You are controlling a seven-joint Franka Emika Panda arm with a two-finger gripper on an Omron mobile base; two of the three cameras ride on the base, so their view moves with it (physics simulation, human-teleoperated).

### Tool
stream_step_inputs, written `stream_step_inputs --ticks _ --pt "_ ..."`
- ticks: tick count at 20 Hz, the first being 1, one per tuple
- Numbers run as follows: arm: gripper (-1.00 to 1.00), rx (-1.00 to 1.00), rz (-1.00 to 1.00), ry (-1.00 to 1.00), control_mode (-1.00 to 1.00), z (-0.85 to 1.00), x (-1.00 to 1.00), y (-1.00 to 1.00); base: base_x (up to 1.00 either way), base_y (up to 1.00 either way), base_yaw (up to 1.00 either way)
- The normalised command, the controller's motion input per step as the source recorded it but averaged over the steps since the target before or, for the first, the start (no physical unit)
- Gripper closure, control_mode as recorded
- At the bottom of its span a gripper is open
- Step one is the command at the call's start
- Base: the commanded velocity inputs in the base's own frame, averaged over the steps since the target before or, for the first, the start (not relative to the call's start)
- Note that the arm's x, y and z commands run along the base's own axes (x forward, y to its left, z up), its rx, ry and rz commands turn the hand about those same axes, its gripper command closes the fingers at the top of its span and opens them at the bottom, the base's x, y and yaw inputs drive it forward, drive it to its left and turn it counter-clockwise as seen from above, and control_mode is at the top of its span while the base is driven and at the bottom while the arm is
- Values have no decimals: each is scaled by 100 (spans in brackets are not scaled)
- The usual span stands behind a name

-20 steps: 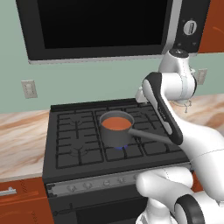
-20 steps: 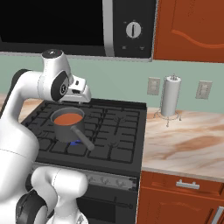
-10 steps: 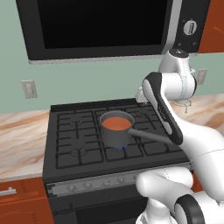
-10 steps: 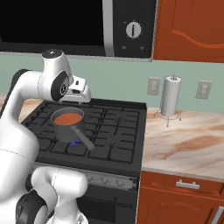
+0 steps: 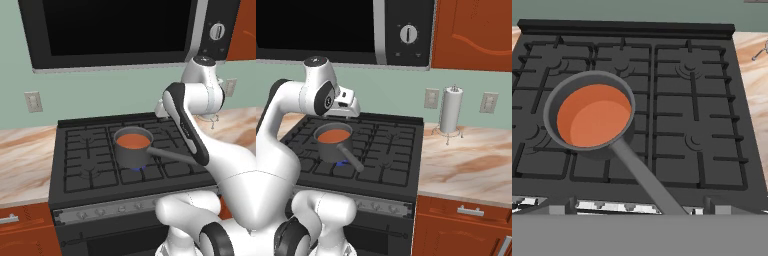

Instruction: Wait until the marinara sauce is simmered to a deep red color and then turn off the stove.

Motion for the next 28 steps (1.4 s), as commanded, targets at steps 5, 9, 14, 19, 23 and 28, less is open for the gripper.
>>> stream_step_inputs --ticks 5,9,14,19,23,28 --pt "-100 0 0 0 -100 0 0 0 0 0 0" --pt "-100 0 0 0 -100 0 0 0 0 0 0" --pt "-100 0 0 0 -100 0 0 0 0 0 0" --pt "-100 0 0 0 -100 0 0 0 0 0 0" --pt "-100 0 0 0 -100 0 0 0 0 0 0" --pt "-100 0 0 0 -100 0 0 0 0 0 0"
